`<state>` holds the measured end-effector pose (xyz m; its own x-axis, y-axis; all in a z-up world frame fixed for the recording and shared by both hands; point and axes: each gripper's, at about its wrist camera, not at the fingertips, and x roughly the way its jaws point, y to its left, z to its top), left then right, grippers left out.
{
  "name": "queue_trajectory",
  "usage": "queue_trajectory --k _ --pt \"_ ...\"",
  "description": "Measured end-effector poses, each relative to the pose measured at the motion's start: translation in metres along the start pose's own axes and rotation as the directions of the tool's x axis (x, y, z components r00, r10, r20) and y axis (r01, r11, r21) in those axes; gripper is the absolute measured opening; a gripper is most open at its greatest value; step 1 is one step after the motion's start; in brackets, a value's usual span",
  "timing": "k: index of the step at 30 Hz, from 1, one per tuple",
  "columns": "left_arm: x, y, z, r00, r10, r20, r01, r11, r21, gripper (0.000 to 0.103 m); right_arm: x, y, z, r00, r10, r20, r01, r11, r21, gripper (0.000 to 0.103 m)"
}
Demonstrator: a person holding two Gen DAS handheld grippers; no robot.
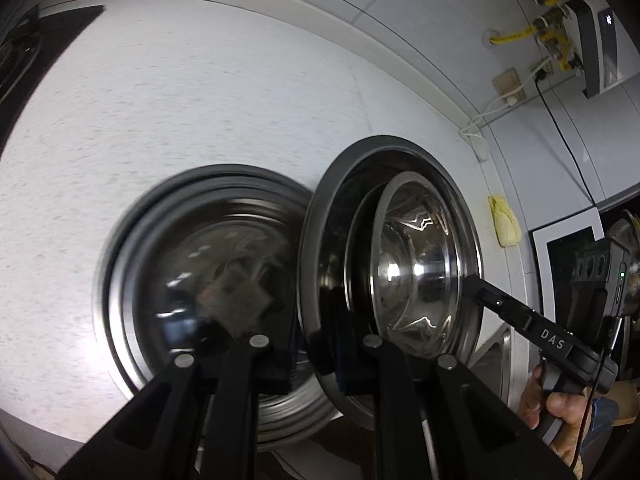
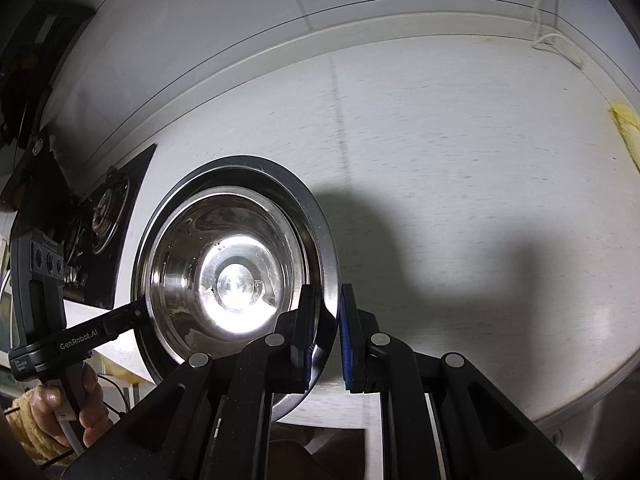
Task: Organize plates and bowls
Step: 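Lift the nested bowl stack with both grippers and carry it over the plate stack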
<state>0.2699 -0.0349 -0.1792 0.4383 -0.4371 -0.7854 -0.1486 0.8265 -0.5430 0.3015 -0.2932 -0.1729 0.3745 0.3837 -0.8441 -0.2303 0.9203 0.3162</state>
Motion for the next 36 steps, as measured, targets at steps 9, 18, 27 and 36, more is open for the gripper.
queue_trajectory --k 9,18,27,36 --pt "-0.02 0.046 -0.006 1.0 0.0 -0.006 0.0 1.0 -0.017 0.012 0.019 0.041 -0.01 1.0 -0.005 -0.019 0.005 1.0 -0.011 0.011" --pt "-0.018 0.075 -0.004 0.999 0.007 -0.043 -0.009 0.999 -0.036 0.011 0.034 0.06 -0.02 0.999 -0.02 -0.043 0.02 1.0 -0.002 0.011" --pt "-0.018 0.08 -0.004 0.999 0.03 -0.02 -0.032 0.996 -0.088 0.011 0.041 0.059 -0.018 0.998 0.022 -0.059 -0.023 1.0 -0.02 0.011" --pt "-0.035 0.077 -0.023 0.994 0.089 0.058 -0.079 0.984 -0.157 0.011 0.033 0.051 -0.021 0.99 0.119 -0.07 -0.125 0.988 -0.089 0.012"
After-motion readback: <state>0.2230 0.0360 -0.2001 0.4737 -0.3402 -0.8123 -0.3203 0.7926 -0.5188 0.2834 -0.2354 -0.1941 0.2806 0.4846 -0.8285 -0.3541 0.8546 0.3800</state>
